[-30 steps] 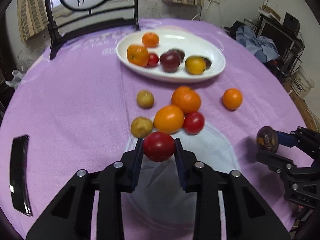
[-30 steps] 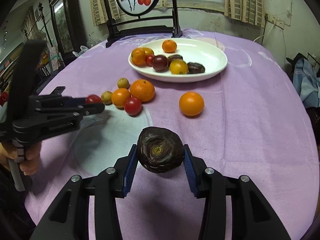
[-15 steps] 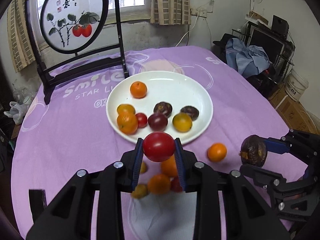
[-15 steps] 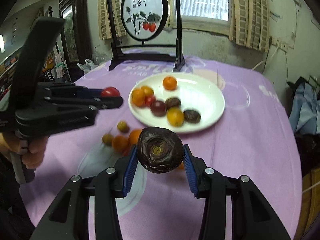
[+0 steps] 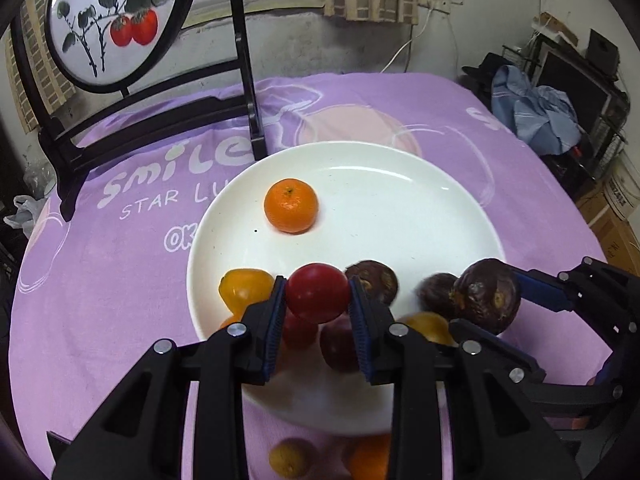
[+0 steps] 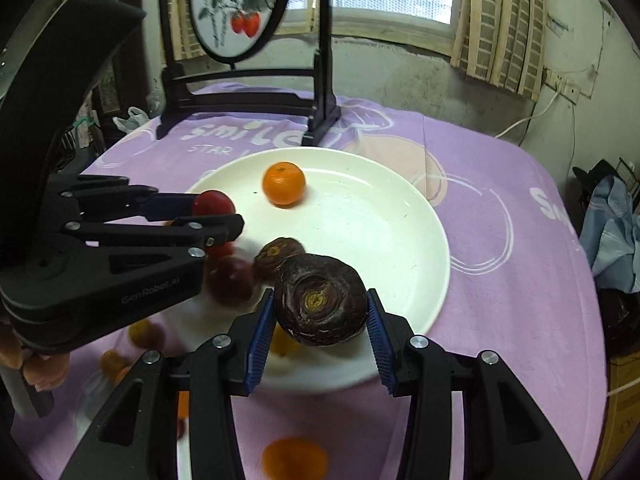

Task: Organize fruits
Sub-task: 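Carry both fruits over the white plate and open both tools, then grasp an orange with the right tool while the left tool grasps a small olive-yellow fruit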

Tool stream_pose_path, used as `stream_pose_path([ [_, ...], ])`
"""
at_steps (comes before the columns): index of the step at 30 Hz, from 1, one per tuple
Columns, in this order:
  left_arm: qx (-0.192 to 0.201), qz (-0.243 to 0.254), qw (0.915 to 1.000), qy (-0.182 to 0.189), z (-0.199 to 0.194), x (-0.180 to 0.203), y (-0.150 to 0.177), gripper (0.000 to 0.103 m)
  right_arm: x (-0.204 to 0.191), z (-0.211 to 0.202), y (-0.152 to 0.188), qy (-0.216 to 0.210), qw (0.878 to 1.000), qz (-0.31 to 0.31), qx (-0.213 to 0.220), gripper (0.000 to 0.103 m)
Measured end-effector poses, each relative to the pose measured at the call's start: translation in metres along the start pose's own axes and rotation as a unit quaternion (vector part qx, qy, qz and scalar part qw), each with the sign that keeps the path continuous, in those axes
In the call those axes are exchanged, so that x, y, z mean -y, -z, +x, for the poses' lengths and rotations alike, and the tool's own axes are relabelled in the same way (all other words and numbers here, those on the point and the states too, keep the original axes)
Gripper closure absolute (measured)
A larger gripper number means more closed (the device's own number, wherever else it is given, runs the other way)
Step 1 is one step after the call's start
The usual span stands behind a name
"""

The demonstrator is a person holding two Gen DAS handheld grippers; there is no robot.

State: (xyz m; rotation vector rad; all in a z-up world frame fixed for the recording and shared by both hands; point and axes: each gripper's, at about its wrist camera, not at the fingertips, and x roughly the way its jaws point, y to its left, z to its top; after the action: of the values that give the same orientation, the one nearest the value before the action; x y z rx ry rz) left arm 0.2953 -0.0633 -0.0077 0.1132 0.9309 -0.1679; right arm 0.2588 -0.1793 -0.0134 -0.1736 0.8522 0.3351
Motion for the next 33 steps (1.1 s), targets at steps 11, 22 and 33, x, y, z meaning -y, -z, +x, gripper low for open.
stream_pose_path([
  [11,0.061,-0.004,0.998,0.018,-0.016,-0.001,-0.01,0.021,0.02,0.012,-0.007,-0.023,0.997,0.07,0.02,0.04],
  [22,0.065,-0.03,0.9968,-0.035,-0.063,-0.017,0.045,0.01,0.019,-0.034,0.044,0.008,0.999,0.047,0.006,0.028],
  [33,0.035,-0.062,0.9967,-0.041,-0.076,-0.034,0.122,0.007,-0.018,-0.057,0.103,0.043,0.997,-0.064,-0.032,0.023],
])
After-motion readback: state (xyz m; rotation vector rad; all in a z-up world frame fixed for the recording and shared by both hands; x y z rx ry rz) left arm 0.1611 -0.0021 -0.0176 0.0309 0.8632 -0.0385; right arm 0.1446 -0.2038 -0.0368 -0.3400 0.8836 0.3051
